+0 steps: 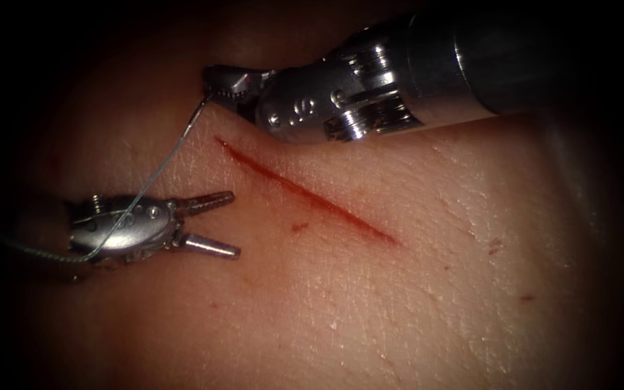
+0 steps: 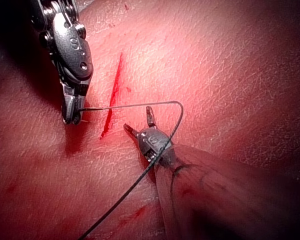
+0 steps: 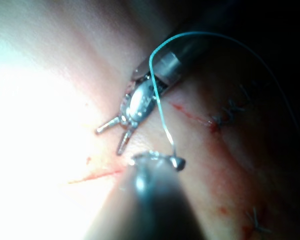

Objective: Wound Closure

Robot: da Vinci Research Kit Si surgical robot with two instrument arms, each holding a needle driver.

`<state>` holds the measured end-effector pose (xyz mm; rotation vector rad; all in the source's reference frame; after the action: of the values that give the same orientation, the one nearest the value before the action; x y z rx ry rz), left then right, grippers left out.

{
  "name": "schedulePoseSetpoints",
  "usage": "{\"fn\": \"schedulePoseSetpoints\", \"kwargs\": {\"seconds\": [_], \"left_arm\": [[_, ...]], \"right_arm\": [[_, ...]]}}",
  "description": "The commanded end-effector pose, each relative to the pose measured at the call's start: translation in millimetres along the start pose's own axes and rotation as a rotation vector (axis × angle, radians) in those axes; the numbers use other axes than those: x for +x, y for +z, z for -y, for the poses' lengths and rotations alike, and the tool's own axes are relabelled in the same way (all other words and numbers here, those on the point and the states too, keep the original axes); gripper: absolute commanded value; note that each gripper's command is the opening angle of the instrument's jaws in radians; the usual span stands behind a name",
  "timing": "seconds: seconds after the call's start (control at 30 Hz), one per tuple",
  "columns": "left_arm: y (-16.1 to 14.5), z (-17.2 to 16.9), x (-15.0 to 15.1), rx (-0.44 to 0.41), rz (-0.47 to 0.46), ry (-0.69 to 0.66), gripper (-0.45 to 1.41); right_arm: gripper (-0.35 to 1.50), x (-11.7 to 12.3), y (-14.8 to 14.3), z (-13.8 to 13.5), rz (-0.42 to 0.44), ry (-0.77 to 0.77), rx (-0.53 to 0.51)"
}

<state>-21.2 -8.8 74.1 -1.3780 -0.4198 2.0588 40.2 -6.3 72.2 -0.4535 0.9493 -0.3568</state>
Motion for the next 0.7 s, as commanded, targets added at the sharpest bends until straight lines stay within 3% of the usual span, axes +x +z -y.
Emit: {"fn": "schedulePoseSetpoints", "kwargs": {"seconds": [0.03, 0.7], "left_arm": [[0.7, -0.2, -0.8, -0.001, 0.004, -0.008, 0.40], [0.2, 0.0, -1.8, -0.005, 0.011, -0.004, 0.40]], "right_arm": [[-0.35, 0.2, 0.7, 0.7, 0.000, -0.001, 0.004], [-0.35, 0.2, 1.5, 3.1, 0.008, 0.006, 0.055]]}}
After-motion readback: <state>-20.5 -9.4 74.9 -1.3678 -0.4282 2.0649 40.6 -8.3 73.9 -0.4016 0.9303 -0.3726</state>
